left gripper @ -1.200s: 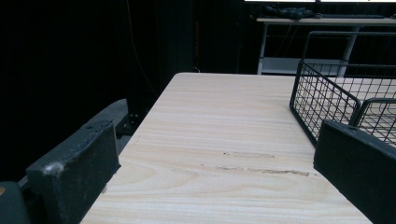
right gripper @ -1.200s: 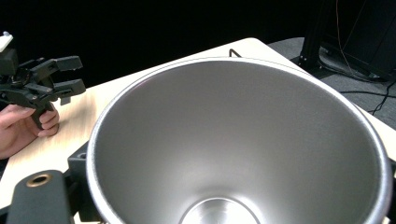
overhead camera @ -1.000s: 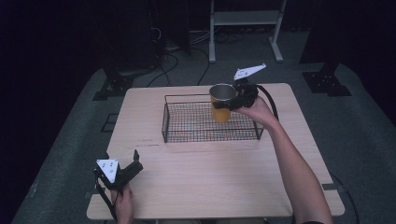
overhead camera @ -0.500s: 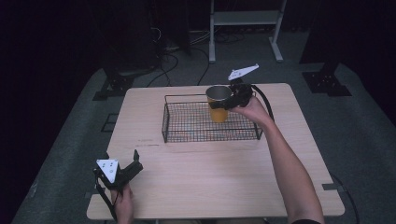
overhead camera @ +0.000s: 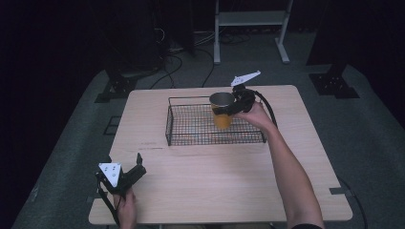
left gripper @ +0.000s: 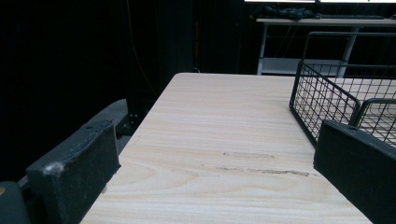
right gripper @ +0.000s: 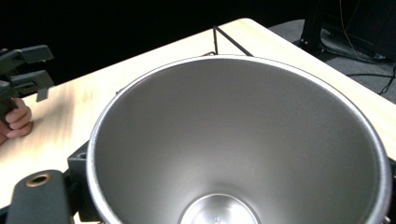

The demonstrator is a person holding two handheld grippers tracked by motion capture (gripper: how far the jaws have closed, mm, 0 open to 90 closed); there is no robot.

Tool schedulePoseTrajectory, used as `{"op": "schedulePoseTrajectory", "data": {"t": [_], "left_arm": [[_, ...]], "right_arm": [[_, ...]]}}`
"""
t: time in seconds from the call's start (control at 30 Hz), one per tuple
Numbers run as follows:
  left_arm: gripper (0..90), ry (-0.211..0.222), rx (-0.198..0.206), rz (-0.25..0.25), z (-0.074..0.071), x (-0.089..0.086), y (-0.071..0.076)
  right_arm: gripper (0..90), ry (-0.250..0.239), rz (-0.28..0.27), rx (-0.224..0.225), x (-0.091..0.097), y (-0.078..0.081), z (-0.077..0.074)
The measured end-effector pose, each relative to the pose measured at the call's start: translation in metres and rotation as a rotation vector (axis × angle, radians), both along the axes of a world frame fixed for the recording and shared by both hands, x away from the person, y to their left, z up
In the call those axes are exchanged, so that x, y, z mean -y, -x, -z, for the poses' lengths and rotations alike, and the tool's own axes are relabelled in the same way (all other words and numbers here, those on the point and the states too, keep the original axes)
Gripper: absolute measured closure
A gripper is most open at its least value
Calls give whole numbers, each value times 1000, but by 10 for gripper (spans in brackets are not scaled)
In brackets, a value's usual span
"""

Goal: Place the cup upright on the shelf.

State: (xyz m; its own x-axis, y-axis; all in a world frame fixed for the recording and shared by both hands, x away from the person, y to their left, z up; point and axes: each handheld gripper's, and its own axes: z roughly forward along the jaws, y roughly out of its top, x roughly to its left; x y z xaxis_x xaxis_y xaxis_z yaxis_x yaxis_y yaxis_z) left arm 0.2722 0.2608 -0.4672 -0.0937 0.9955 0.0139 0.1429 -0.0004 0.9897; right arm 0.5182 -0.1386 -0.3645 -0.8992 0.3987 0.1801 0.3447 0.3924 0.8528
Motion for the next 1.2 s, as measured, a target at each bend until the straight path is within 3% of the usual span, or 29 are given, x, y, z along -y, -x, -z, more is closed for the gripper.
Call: {"op": "schedulePoseTrajectory", "data": {"t": [0.8,1.03,1.2], "left_arm": [[0,4,1,2,0,-1,0],[0,5,1,2,0,-1,0],[0,6,2,1,0,-1,0]], "right_arm": [[121,27,6,-21,-6,-7,19],[121,67,6,-21,-8,-10,27],[120,64,9,-26,-7,-11,31]]}}
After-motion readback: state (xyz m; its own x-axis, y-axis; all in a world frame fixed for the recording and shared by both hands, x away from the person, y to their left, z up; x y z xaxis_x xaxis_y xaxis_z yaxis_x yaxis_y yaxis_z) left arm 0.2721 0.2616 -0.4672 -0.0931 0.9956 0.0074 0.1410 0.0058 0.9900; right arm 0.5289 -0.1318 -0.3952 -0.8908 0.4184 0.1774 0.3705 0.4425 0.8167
